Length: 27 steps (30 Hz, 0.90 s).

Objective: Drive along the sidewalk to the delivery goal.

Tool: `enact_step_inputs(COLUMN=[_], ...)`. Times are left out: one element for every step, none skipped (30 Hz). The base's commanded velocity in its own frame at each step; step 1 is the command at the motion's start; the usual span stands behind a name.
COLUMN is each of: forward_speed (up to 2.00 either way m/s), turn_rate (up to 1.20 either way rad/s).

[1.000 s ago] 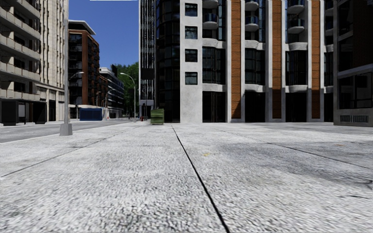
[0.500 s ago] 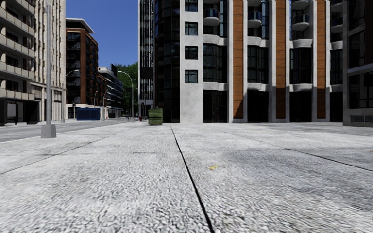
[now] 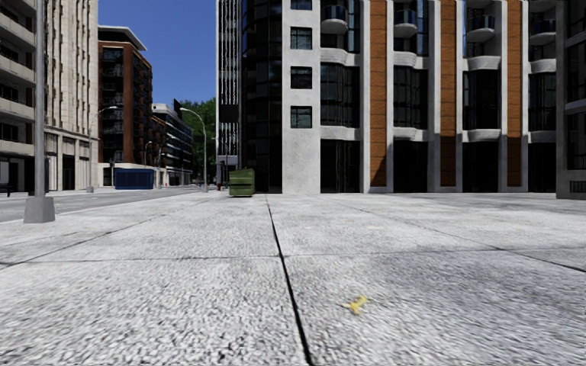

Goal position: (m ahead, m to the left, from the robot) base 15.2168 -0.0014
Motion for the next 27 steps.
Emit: enact_step_inputs(forward_speed=[2.00, 2.00, 2.00, 2.00, 2.00, 2.00, 2.00, 2.00, 2.00, 2.00, 2.00, 2.00, 2.00, 2.00, 2.00, 2.00, 2.00, 2.00, 2.00, 2.00, 2.00, 2.00, 2.00, 2.00, 2.00, 2.00, 2.00], turn_rate=[0.00, 0.00, 0.00, 0.00, 0.00, 0.00, 0.00, 0.00, 0.00, 0.00, 0.00, 0.00, 0.00, 0.00, 0.00, 0.00, 0.00, 0.00, 0.00, 0.00, 0.00, 0.00, 0.00, 0.00, 0.00, 0.00, 0.00])
